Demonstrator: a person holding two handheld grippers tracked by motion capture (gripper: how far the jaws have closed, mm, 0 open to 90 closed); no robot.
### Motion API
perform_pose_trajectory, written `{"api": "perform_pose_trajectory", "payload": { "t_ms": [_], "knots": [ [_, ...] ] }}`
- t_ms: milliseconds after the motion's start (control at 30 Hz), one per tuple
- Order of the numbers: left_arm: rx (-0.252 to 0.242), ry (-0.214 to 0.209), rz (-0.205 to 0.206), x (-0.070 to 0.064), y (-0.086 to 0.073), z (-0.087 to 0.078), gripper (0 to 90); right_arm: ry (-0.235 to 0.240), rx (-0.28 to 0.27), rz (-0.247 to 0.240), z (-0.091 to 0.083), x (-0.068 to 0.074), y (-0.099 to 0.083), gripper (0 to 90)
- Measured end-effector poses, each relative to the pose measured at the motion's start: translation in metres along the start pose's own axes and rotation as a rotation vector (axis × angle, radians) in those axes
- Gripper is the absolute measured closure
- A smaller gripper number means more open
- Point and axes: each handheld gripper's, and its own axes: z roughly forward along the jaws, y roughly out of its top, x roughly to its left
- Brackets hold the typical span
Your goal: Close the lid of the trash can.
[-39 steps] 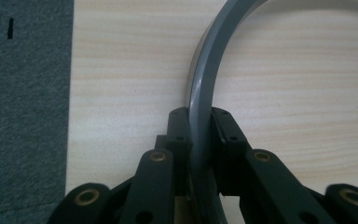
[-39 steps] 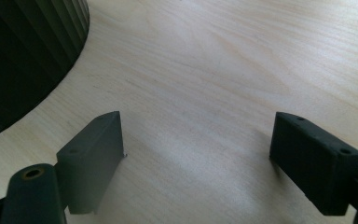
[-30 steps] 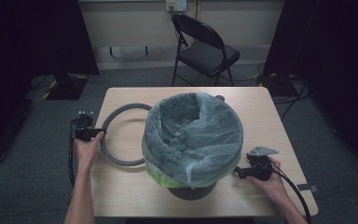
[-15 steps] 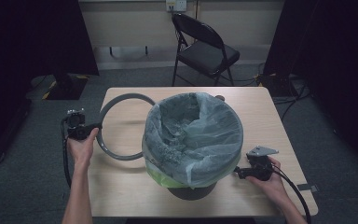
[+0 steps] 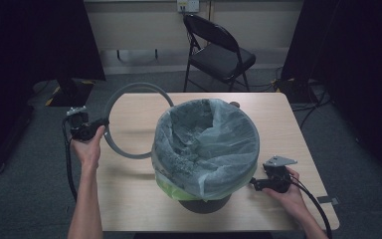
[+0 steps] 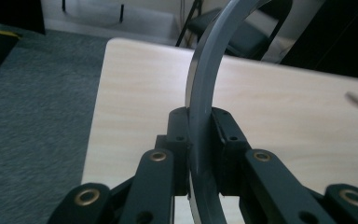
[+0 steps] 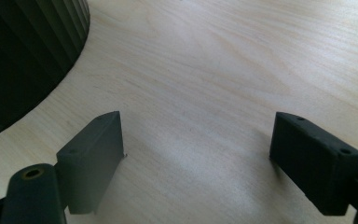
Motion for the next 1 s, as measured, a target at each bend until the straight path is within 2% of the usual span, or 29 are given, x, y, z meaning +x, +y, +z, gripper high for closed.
{"api": "perform_pose_trajectory", "payload": {
  "t_ms": [67, 133, 200, 233, 267, 367, 600, 633, 733, 1000],
  "knots": [
    [-0.022, -0.037, -0.031, 0.004, 0.007, -0.001, 79.4, 0.0, 0.0, 0.0, 0.0, 0.0, 0.0, 16.2],
    [-0.032, -0.026, -0.028, 0.004, 0.013, -0.002, 79.3, 0.0, 0.0, 0.0, 0.0, 0.0, 0.0, 16.3],
    [-0.06, -0.038, -0.045, 0.004, 0.018, -0.002, 79.4, 0.0, 0.0, 0.0, 0.0, 0.0, 0.0, 16.3],
    [-0.061, -0.03, -0.034, 0.004, 0.02, -0.002, 79.4, 0.0, 0.0, 0.0, 0.0, 0.0, 0.0, 16.2],
    [-0.068, -0.033, -0.037, 0.003, 0.022, -0.001, 79.4, 0.0, 0.0, 0.0, 0.0, 0.0, 0.0, 16.3],
    [-0.078, -0.042, -0.01, -0.001, 0.03, 0.001, 79.4, 0.0, 0.0, -0.001, 0.0, 0.0, 0.0, 16.3],
    [-0.123, -0.083, -0.035, -0.007, 0.044, 0.003, 79.3, 0.0, 0.0, 0.0, 0.0, 0.0, 0.0, 16.3],
    [-0.129, -0.075, -0.028, -0.01, 0.044, 0.003, 79.4, 0.0, 0.0, 0.0, 0.0, 0.0, 0.0, 16.2],
    [-0.15, -0.096, -0.038, -0.015, 0.046, 0.005, 79.4, 0.001, 0.0, -0.002, 0.0, 0.0, 0.0, 16.3],
    [-0.219, -0.143, -0.026, -0.03, 0.064, -0.004, 79.3, 0.002, 0.0, -0.003, 0.0, 0.0, 0.0, 16.2]
  ]
}}
